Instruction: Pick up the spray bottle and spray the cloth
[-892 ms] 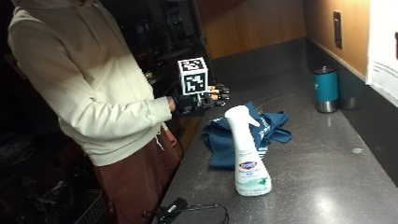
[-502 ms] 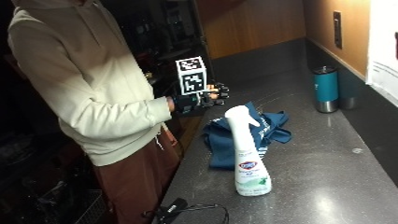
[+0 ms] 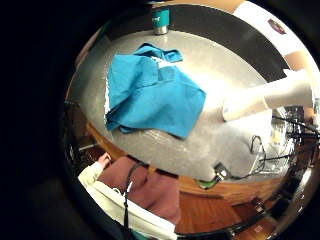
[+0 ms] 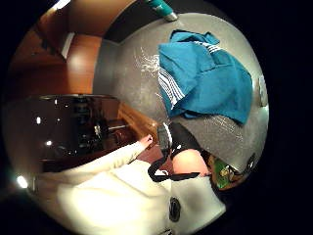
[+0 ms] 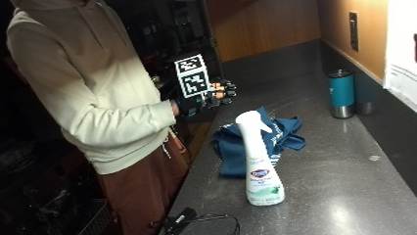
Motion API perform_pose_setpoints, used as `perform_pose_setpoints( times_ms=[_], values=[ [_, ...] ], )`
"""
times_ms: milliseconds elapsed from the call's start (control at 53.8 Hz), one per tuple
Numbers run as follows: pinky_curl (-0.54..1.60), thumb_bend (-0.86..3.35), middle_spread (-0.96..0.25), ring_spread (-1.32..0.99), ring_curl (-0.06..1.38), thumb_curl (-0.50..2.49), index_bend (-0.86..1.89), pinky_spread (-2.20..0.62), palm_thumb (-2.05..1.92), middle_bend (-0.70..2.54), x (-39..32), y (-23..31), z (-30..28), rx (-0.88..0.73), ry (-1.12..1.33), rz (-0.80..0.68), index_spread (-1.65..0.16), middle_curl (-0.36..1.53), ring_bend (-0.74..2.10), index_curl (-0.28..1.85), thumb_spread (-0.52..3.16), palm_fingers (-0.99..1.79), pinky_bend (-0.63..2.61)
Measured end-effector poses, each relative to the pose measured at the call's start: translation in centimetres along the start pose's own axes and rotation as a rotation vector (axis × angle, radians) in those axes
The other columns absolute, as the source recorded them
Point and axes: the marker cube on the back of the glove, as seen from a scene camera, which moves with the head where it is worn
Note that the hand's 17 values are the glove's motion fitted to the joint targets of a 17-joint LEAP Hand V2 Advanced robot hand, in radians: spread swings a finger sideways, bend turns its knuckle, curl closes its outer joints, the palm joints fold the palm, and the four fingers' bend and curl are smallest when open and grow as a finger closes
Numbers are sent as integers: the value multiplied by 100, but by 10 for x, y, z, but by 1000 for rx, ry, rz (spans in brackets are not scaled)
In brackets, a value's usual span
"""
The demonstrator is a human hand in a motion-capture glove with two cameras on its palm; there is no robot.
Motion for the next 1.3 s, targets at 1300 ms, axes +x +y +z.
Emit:
perform_pose_setpoints(
  times_ms=[1300],
  values=[
    [35,-3,-5,3,29,39,12,22,71,21,120,78,-41,865,-383,305,-36,34,38,21,97,15,42]
  ],
)
